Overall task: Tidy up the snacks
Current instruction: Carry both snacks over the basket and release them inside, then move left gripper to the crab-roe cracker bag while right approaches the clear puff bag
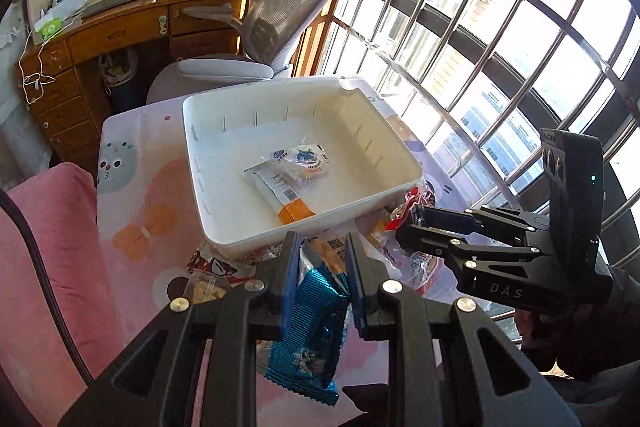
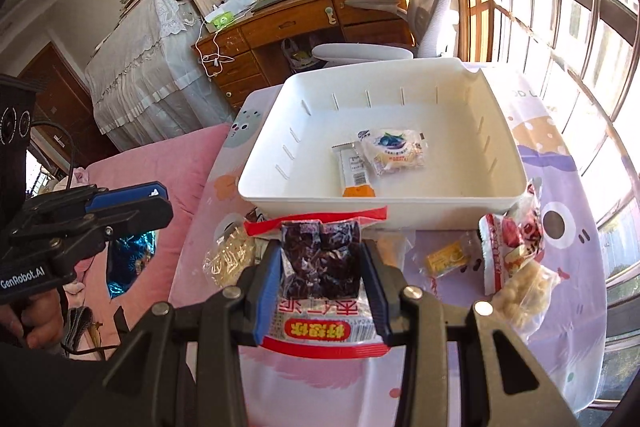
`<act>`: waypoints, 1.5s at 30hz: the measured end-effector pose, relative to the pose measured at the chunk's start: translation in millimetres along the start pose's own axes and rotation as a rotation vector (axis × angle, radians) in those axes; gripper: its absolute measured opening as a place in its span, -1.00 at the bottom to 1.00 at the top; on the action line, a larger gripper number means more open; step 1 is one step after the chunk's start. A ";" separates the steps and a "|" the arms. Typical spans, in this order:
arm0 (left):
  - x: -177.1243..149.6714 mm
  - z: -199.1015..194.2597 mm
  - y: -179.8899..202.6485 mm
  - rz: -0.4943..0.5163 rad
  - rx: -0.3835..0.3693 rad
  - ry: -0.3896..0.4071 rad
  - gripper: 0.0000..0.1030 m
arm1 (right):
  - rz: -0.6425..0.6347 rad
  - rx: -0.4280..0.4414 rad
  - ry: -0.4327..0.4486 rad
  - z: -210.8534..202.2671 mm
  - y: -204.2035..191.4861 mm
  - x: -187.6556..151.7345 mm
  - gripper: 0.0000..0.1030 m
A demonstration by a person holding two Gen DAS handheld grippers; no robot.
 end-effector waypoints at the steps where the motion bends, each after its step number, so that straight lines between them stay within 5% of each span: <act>1: 6.4 0.0 -0.8 -0.015 0.008 0.009 -0.60 | -0.004 -0.002 0.003 -2.1 5.8 5.5 -0.23; 21: 111.2 25.2 -13.9 -0.232 0.095 0.125 -0.58 | -0.096 0.007 0.093 -6.1 79.9 83.4 -0.23; 23: 111.9 33.5 -18.5 -0.275 0.109 0.097 -0.11 | -0.092 -0.001 0.105 -5.7 83.3 87.3 -0.15; 25: 111.5 39.7 -23.7 -0.314 0.134 0.078 0.10 | -0.070 -0.009 0.099 -2.8 89.2 90.2 0.12; 45: 74.1 35.5 0.2 -0.288 0.064 0.039 0.18 | -0.003 -0.011 0.110 -12.7 91.8 53.3 0.28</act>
Point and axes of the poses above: each gripper's, at about its wrist camera, not at the fingertips, and z roughly the way its jaws point, y to its right, x to its top, the point moved 10 cm from there along z, roughly the way its jaws point, and after that the axes turned 15 degrees about -y, right-handed, at the moved point
